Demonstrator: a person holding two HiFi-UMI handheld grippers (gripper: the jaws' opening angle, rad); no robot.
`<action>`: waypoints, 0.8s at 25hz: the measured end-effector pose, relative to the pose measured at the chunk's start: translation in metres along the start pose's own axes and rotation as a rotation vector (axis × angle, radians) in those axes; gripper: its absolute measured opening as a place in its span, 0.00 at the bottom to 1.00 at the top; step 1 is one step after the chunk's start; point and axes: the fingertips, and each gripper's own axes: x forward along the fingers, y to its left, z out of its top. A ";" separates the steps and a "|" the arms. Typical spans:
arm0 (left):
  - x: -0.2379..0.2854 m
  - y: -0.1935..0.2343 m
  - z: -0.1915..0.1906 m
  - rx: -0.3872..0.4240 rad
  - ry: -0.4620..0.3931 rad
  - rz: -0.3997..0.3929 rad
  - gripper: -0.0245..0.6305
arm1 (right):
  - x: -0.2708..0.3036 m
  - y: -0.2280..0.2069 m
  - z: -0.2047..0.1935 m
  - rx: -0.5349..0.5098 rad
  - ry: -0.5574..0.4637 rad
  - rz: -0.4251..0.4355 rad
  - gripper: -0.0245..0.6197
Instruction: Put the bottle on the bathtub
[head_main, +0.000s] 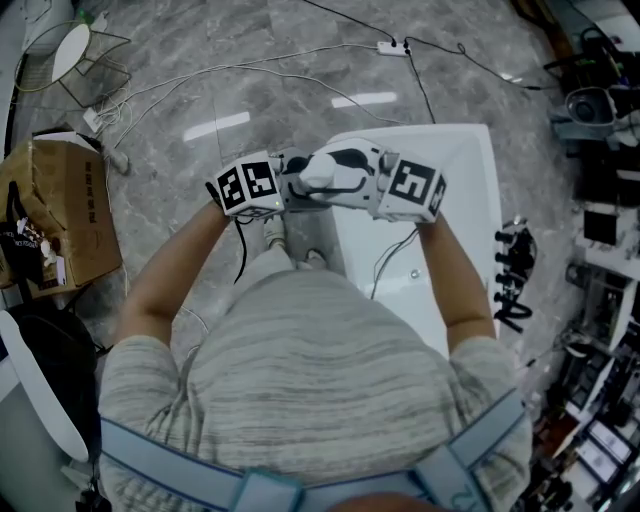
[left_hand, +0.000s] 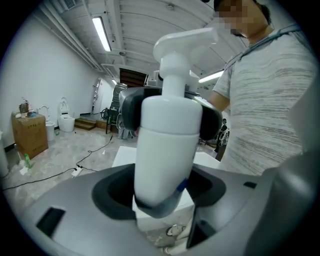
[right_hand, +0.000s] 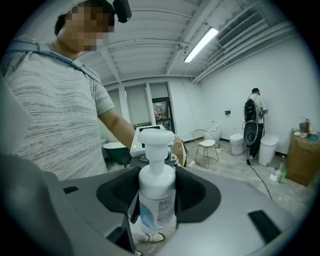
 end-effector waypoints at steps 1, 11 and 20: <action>0.001 0.006 -0.002 -0.001 0.006 0.016 0.47 | -0.003 -0.004 -0.002 0.007 -0.004 -0.010 0.38; -0.005 0.050 -0.033 -0.069 0.043 0.154 0.53 | -0.025 -0.057 -0.056 0.137 -0.038 -0.169 0.38; 0.000 0.061 -0.048 -0.133 -0.027 0.209 0.53 | -0.029 -0.098 -0.121 0.286 -0.046 -0.357 0.38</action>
